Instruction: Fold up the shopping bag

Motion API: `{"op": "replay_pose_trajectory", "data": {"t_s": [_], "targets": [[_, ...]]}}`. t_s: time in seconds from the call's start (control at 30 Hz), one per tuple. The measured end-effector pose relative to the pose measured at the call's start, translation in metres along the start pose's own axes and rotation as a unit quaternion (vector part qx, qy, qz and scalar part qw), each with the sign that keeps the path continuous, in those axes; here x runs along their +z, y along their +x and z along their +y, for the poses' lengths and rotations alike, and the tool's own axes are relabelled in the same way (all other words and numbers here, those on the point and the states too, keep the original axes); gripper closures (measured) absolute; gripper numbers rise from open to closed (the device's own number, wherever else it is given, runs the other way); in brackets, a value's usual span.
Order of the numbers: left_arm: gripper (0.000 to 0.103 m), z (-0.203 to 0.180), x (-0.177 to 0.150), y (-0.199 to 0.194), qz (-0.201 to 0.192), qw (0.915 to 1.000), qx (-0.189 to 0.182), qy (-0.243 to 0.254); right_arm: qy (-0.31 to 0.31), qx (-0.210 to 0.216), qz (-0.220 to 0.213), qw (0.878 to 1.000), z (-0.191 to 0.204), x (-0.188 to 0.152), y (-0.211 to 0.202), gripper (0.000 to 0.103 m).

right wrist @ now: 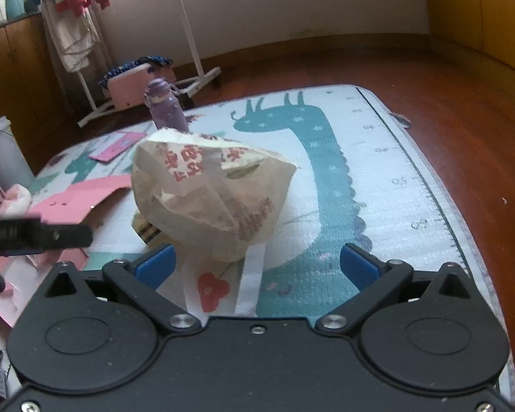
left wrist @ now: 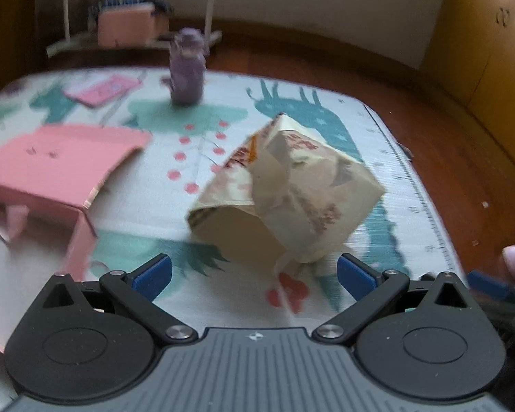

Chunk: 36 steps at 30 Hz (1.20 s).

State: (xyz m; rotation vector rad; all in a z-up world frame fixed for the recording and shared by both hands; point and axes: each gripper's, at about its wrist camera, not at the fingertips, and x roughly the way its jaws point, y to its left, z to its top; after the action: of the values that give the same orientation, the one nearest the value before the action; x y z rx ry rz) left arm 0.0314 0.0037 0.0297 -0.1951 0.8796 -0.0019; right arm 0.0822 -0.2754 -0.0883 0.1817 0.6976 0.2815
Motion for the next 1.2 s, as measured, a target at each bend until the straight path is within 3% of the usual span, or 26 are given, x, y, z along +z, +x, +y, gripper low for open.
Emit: {"op": "replay_pose_trajectory", "data": {"t_s": [0.27, 0.47, 0.6, 0.8, 0.97, 1.1, 1.2], "targets": [[0.0, -0.027, 0.04, -0.005, -0.04, 0.9969, 0.054, -0.039, 0.03, 0.012, 0.007, 0.999, -0.028, -0.009, 0.006, 0.0], [0.0, -0.062, 0.049, -0.031, -0.112, 0.9935, 0.018, 0.001, 0.003, 0.007, -0.011, 1.0, -0.035, -0.003, 0.006, 0.0], [0.0, -0.085, 0.045, -0.04, -0.165, 0.986, 0.025, -0.006, 0.011, 0.008, -0.02, 1.0, -0.049, -0.002, 0.002, 0.0], [0.0, -0.111, 0.019, -0.05, -0.184, 0.9829, -0.01, 0.005, 0.044, 0.023, -0.029, 0.998, -0.06, 0.007, 0.001, 0.0], [0.0, -0.101, 0.019, -0.052, -0.195, 0.9806, 0.004, 0.021, 0.03, 0.027, -0.043, 0.998, -0.058, 0.006, -0.002, 0.0], [0.0, -0.072, 0.006, -0.036, -0.177, 0.9803, 0.023, 0.084, 0.021, 0.028, -0.055, 0.998, -0.058, 0.01, -0.003, 0.0], [0.0, -0.038, -0.002, -0.011, -0.156, 0.9848, 0.035, 0.068, 0.015, 0.029, -0.063, 0.997, -0.059, 0.013, -0.004, 0.0]]}}
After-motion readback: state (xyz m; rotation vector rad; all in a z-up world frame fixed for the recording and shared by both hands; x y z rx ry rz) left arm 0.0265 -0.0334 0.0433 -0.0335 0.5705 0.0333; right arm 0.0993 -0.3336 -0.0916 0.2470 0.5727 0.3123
